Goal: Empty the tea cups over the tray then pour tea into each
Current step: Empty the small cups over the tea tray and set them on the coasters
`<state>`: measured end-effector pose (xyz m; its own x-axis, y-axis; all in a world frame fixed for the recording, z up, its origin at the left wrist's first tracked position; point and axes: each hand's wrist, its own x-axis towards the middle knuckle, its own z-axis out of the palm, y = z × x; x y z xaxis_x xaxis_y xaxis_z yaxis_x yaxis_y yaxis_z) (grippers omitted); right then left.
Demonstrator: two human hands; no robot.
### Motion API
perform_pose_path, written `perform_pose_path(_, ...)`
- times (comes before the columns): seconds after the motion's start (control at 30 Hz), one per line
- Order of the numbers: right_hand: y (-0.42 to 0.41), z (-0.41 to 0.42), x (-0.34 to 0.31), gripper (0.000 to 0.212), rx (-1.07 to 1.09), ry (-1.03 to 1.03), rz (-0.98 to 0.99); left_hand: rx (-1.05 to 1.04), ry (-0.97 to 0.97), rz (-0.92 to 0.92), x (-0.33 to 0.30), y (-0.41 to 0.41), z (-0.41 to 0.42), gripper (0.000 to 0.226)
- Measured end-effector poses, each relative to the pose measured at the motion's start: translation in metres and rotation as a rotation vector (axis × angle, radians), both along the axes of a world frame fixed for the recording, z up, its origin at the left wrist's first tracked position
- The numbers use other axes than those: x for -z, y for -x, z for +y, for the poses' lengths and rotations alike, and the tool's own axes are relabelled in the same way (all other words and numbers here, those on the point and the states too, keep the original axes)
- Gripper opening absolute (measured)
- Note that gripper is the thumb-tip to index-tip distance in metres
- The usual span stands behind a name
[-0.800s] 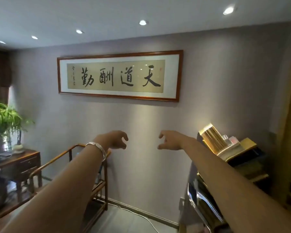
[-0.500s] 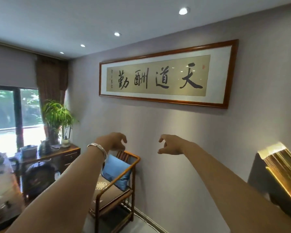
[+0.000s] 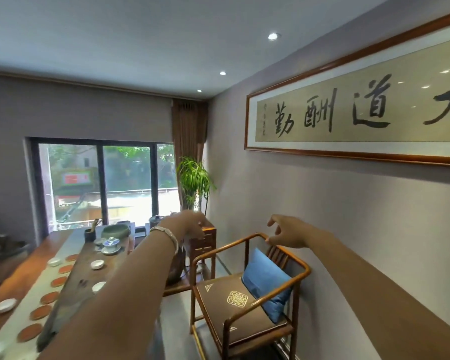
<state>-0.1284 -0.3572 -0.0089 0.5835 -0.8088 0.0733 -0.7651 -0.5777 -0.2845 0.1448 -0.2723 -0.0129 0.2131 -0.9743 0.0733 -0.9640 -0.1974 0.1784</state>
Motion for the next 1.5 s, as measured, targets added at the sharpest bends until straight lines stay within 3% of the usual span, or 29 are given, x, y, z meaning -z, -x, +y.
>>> perform_pose_path(0.43,-0.197,-0.199,-0.012,0.06,-0.228,0.069,-0.019,-0.25,0.032,0.036,-0.014,-0.173,-0.146,0.04)
perform_pose_path(1.03,-0.524,-0.377,0.006,0.048,-0.586,0.048,-0.008,-0.599,0.025,0.135,0.021,-0.446,-0.241,0.044)
perform_pose_path(1.3,-0.702,-0.465,-0.022,0.051,-0.718,0.108,0.017,-0.774,0.111,0.167,0.0,-0.586,-0.297,0.043)
perform_pose_path(1.5,-0.822,-0.491,-0.016,0.051,-0.834,0.102,0.03,-0.89,0.106,0.166,0.0,-0.677,-0.293,0.045)
